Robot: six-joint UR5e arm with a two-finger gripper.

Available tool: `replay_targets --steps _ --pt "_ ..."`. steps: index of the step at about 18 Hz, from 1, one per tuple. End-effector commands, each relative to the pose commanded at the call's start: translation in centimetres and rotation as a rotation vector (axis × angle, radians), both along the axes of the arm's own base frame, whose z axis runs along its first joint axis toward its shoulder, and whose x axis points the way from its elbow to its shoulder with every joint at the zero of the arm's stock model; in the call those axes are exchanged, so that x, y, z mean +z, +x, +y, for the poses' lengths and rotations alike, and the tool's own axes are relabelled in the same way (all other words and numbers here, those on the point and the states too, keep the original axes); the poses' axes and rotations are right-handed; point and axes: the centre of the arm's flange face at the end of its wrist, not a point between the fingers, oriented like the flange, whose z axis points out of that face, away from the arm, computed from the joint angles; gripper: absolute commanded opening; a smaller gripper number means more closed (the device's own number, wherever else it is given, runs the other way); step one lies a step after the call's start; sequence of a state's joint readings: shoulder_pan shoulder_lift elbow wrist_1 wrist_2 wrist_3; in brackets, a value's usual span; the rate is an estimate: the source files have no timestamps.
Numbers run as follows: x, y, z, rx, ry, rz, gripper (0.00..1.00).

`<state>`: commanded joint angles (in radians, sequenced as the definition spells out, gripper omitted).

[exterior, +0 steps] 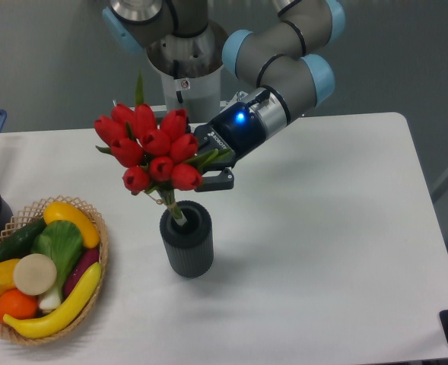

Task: Insert the flowers into the vase
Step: 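Lower the tulip stems into the grey vase opening, then push the tulip bunch down into the vase while holding the stems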

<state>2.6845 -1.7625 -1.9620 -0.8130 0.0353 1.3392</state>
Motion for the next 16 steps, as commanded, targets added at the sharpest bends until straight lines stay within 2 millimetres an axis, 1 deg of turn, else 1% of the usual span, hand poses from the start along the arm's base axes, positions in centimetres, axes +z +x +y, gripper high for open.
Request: replay_targets --steps 1,5,8,10,13,14,16 --pt "-0.3 -0.1 0.0 0.000 -0.003 -0.005 0.23" --pt "-3.7 -0.5 0.2 0.001 -0.038 -0.060 0.23" --pt "-4.8 -0.4 0.3 0.000 -0.050 -0.081 0.23" --pt "-5.9 -0.2 0.1 0.001 -0.058 -0.098 0.23" --pt "-6.6 -0.4 0.2 0.000 -0.058 -0.098 0.24" --pt "-6.8 -0.4 0.2 0.000 -0.060 -0.102 0.26" --pt "-7.6 -0.7 0.3 0.000 -0.064 -0.109 0.26"
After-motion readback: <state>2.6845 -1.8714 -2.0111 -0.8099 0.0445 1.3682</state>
